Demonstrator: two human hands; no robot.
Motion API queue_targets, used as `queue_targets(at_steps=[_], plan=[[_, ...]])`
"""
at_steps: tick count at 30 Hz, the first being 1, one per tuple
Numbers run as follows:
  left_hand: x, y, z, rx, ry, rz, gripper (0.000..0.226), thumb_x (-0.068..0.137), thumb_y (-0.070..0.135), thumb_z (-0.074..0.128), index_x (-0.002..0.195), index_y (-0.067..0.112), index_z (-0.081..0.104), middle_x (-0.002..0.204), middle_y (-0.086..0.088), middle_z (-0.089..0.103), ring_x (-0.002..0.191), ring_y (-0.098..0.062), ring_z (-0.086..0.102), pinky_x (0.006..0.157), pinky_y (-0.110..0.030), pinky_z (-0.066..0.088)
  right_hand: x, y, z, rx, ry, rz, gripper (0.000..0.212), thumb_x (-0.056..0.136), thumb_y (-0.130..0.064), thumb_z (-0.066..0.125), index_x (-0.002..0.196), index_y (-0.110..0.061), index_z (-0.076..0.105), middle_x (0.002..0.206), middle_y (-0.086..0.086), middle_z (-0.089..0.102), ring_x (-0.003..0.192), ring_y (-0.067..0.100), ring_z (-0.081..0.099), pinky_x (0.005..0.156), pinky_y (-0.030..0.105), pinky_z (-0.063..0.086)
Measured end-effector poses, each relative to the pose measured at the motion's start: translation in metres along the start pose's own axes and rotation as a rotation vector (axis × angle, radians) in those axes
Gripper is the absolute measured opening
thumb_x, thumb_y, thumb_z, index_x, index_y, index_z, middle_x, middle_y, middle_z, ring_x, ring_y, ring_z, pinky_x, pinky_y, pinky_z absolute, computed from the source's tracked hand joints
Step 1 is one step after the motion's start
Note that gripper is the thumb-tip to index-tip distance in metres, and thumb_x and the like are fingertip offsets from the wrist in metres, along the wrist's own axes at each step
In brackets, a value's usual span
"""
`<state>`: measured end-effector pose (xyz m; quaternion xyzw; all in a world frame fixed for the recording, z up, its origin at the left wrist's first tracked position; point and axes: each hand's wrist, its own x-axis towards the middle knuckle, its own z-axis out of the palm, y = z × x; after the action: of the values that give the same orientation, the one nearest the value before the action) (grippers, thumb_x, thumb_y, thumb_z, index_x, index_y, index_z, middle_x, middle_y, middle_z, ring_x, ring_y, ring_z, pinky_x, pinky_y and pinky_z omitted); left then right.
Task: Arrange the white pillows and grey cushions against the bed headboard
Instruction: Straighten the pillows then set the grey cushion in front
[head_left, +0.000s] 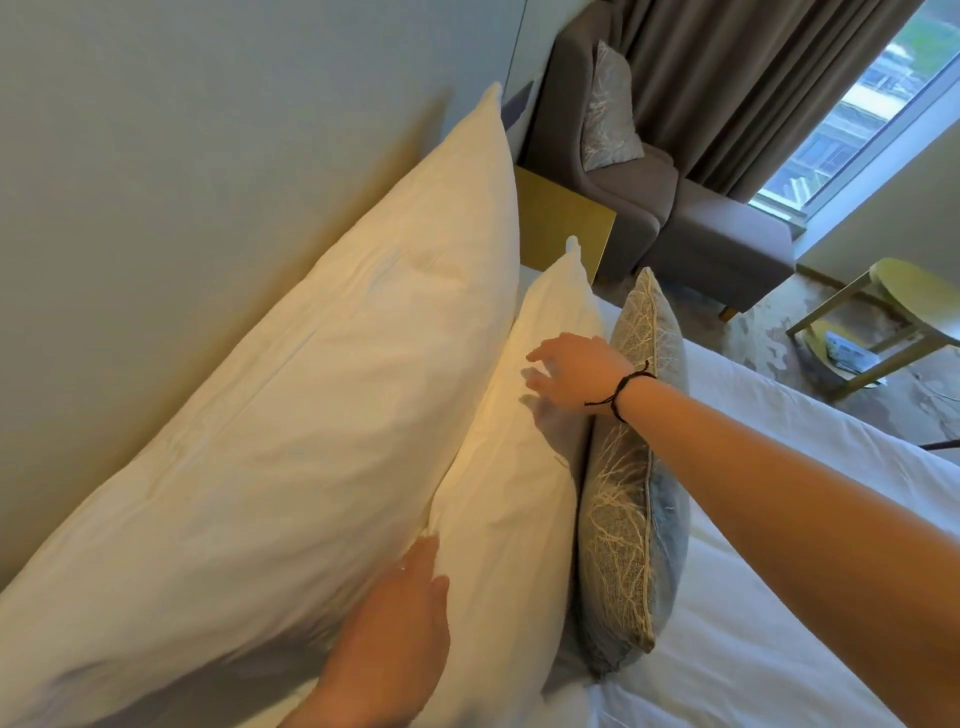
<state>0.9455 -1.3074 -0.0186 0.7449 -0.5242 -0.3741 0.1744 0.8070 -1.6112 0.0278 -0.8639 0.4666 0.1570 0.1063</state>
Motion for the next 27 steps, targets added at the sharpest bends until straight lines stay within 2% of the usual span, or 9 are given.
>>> queue_targets(at_steps=[4, 7, 12, 14, 18, 20, 23, 25, 27], plan=[[0.053, 0.032, -0.009, 0.062, -0.074, 0.059, 0.055, 0.103, 0.044, 0.03, 0.149, 0.013, 0.029, 0.149, -0.009, 0.045, 0.133, -0.027, 0.044, 0.107, -0.036, 0.036, -0.057, 0.04, -0.003, 0.175, 0.323, 0.231, 0.061, 0.087, -0.058, 0.056, 0.141, -0.032, 0.042, 0.146, 0.0, 0.044, 0.134, 0.026, 0.041, 0.11, 0.052, 0.037], [0.105, 0.061, -0.009, 0.104, -0.13, 0.071, 0.049, 0.101, 0.05, 0.037, 0.124, 0.007, 0.043, 0.123, -0.017, 0.059, 0.11, -0.034, 0.055, 0.079, -0.036, 0.039, -0.094, 0.052, 0.022, 0.645, 0.305, 0.409, 0.092, 0.075, -0.051, 0.075, 0.149, -0.028, 0.025, 0.149, 0.004, 0.037, 0.134, 0.028, 0.039, 0.108, 0.053, 0.04], [0.164, 0.092, 0.008, 0.315, -0.174, 0.027, 0.075, 0.095, 0.063, 0.04, 0.138, 0.001, 0.037, 0.135, -0.019, 0.053, 0.12, -0.036, 0.053, 0.087, -0.038, 0.042, -0.127, 0.038, 0.071, 1.027, 0.348, 0.599, 0.112, 0.068, -0.051, 0.079, 0.152, -0.04, 0.004, 0.154, 0.002, 0.032, 0.132, 0.025, 0.044, 0.105, 0.045, 0.043], [0.178, 0.094, 0.015, 0.433, -0.146, 0.004, 0.074, 0.093, 0.064, 0.045, 0.131, 0.0, 0.044, 0.128, -0.018, 0.059, 0.115, -0.035, 0.057, 0.082, -0.037, 0.043, -0.134, 0.041, 0.08, 1.019, 0.369, 0.657, 0.109, 0.069, -0.054, 0.077, 0.152, -0.036, 0.009, 0.148, 0.001, 0.042, 0.121, 0.025, 0.053, 0.094, 0.037, 0.047], [0.184, 0.098, 0.019, 0.535, -0.07, 0.039, 0.037, 0.096, 0.053, 0.048, 0.089, 0.017, 0.051, 0.106, -0.01, 0.068, 0.093, -0.03, 0.063, 0.071, -0.034, 0.04, -0.155, 0.061, 0.088, 0.874, 0.361, 0.784, 0.088, 0.064, -0.069, 0.072, 0.133, -0.022, 0.044, 0.114, -0.002, 0.063, 0.093, 0.021, 0.061, 0.076, 0.036, 0.052], [0.175, 0.108, 0.017, 0.544, -0.045, 0.032, 0.033, 0.098, 0.046, 0.048, 0.097, 0.014, 0.053, 0.112, -0.01, 0.066, 0.096, -0.03, 0.062, 0.073, -0.036, 0.042, -0.168, 0.068, 0.088, 0.832, 0.351, 0.803, 0.081, 0.058, -0.079, 0.066, 0.114, -0.023, 0.051, 0.093, -0.009, 0.061, 0.079, 0.014, 0.059, 0.062, 0.032, 0.048], [0.153, 0.13, 0.012, 0.51, 0.059, 0.169, 0.044, 0.099, 0.041, 0.046, 0.126, 0.006, 0.044, 0.124, -0.013, 0.058, 0.109, -0.032, 0.059, 0.079, -0.042, 0.046, -0.175, 0.067, 0.092, 0.877, 0.376, 0.767, 0.081, 0.054, -0.091, 0.055, 0.103, -0.026, 0.047, 0.089, -0.012, 0.056, 0.077, 0.008, 0.055, 0.06, 0.029, 0.044], [0.131, 0.151, 0.014, 0.304, 0.089, 0.306, 0.048, 0.095, 0.056, 0.043, 0.12, 0.016, 0.049, 0.115, -0.003, 0.063, 0.098, -0.027, 0.06, 0.073, -0.037, 0.043, -0.174, 0.06, 0.103, 1.021, 0.407, 0.693, 0.08, 0.058, -0.093, 0.049, 0.104, -0.028, 0.05, 0.094, -0.013, 0.058, 0.083, 0.007, 0.057, 0.066, 0.028, 0.048], [0.106, 0.174, 0.021, 0.109, -0.024, 0.309, 0.062, 0.078, 0.083, 0.042, 0.11, 0.031, 0.053, 0.103, 0.015, 0.062, 0.091, -0.015, 0.061, 0.073, -0.033, 0.046, -0.172, 0.054, 0.119, 1.173, 0.469, 0.608, 0.071, 0.067, -0.087, 0.048, 0.111, -0.032, 0.058, 0.108, -0.004, 0.061, 0.092, 0.013, 0.061, 0.076, 0.034, 0.055]])
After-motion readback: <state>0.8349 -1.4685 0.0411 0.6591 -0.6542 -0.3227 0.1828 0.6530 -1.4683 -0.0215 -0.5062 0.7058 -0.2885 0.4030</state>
